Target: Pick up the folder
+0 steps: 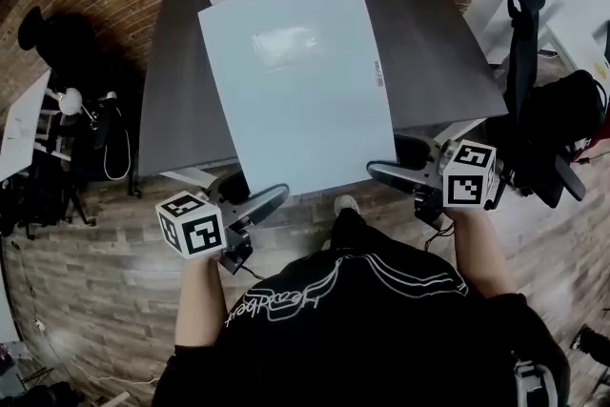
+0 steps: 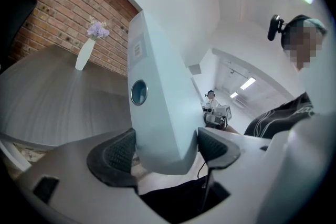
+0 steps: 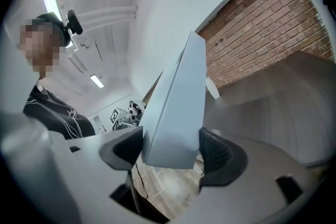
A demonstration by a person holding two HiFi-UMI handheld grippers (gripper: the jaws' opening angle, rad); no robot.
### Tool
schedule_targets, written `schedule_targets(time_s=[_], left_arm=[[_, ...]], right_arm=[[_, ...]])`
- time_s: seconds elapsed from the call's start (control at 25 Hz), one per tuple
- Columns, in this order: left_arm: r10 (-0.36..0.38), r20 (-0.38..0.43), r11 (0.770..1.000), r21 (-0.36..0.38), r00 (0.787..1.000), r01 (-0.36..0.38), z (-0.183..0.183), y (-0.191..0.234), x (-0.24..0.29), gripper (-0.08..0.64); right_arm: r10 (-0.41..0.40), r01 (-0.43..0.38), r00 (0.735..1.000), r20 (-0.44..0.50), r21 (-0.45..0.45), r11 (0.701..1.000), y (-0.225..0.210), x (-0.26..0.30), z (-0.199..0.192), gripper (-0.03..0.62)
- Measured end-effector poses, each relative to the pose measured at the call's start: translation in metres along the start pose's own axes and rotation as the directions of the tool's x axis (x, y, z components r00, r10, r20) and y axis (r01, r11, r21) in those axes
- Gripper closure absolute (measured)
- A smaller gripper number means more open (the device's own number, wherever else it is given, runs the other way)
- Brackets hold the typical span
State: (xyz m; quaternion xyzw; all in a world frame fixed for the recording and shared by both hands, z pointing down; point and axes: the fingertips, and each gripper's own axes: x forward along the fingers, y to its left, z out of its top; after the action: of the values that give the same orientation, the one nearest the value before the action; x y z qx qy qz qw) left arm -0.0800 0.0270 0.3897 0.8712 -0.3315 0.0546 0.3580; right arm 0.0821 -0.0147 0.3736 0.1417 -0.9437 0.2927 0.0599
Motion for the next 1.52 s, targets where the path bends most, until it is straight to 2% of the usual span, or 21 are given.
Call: schedule_targets(time_s=[0.28, 0.44, 0.6, 1.52], left_arm=[[0.024, 0.056, 0.993, 0.117, 0.998, -0.030, 0.030, -0.036, -0.032, 0.195], [0.028, 0.087, 0.987, 0.156, 0.996, -0.041, 0.043, -0.046, -0.044, 0.195], [0.030, 0.111, 0.987, 0.156, 0.993, -0.048, 0.050, -0.049, -0.049, 0.195], [0.056, 0.108, 0.985, 0.159, 0.993, -0.073, 0.056, -0.027, -0.052, 0.195]], right_arm=[[0.022, -0.019, 0.998, 0.052, -0.064, 0.998, 0.039, -0.007, 0.024, 0.304], [0.039, -0.031, 0.996, 0.081, -0.096, 0.995, 0.052, -0.007, 0.036, 0.302], [0.053, -0.042, 0.994, 0.095, -0.106, 0.993, 0.056, -0.006, 0.043, 0.302], [0.055, -0.048, 0.997, 0.056, -0.110, 0.993, 0.044, 0.018, 0.043, 0.301]])
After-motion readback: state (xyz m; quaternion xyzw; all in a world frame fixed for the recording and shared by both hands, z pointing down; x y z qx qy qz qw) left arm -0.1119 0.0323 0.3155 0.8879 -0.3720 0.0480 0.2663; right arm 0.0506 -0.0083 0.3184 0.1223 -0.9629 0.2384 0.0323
